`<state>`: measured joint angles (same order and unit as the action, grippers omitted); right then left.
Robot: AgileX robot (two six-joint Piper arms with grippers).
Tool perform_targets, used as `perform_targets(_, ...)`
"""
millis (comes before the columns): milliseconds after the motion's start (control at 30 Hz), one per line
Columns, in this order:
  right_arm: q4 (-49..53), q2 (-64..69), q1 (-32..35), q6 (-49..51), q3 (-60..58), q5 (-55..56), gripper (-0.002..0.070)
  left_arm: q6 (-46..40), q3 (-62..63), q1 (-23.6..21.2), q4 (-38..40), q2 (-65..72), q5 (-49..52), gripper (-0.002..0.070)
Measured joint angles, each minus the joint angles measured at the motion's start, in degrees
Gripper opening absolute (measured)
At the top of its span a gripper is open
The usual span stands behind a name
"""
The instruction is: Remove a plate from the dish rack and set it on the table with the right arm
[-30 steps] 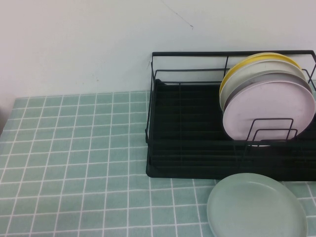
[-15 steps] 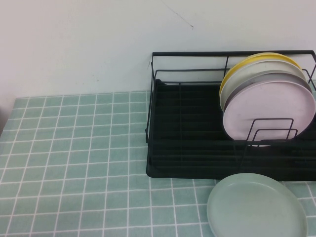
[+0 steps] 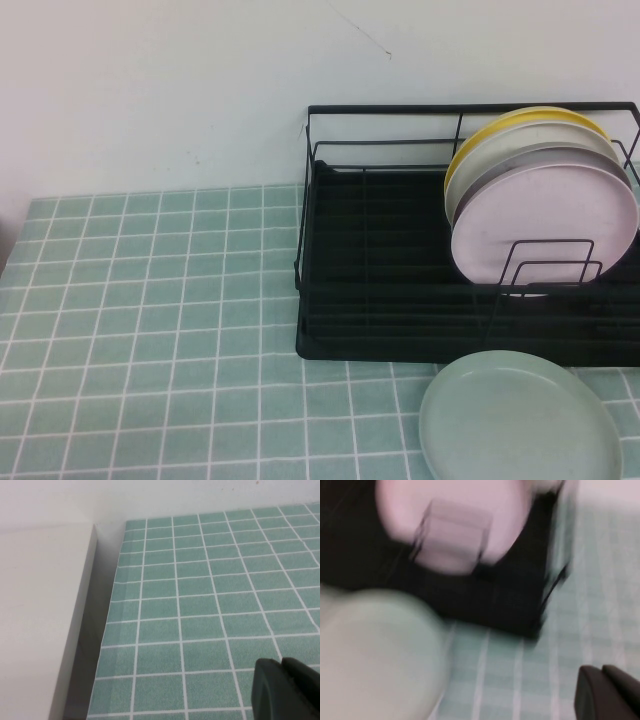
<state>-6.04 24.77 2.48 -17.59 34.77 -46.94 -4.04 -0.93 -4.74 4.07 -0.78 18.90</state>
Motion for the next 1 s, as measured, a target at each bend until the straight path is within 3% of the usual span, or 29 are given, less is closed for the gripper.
perform_targets(167, 2.8, -7.8, 0.9, 0.2, -16.4, 25.9, -0.0001, 0.0, 0.0, 0.0, 0.0, 0.0, 0.0, -0.0003)
perform_targets(367, 1.1, -18.3, 0.9, 0.7, -32.8, 39.7, -0.0001, 0.0, 0.0, 0.0, 0.0, 0.0, 0.0, -0.0003)
perform_targets(567, -2.2, -25.1, 0.9, 0.9, -36.4, 38.0, -0.0001, 0.0, 0.0, 0.0, 0.0, 0.0, 0.0, -0.0003)
perform_targets(800, -2.2, -25.4, 0.9, 2.3, -36.3, 28.4, -0.0001, 0.0, 0.0, 0.0, 0.0, 0.0, 0.0, -0.0003)
perform_targets(1000, -1.6, -25.4, 0.9, 3.1, -36.0, 26.9, -0.0001, 0.0, 0.0, 0.0, 0.0, 0.0, 0.0, -0.0003)
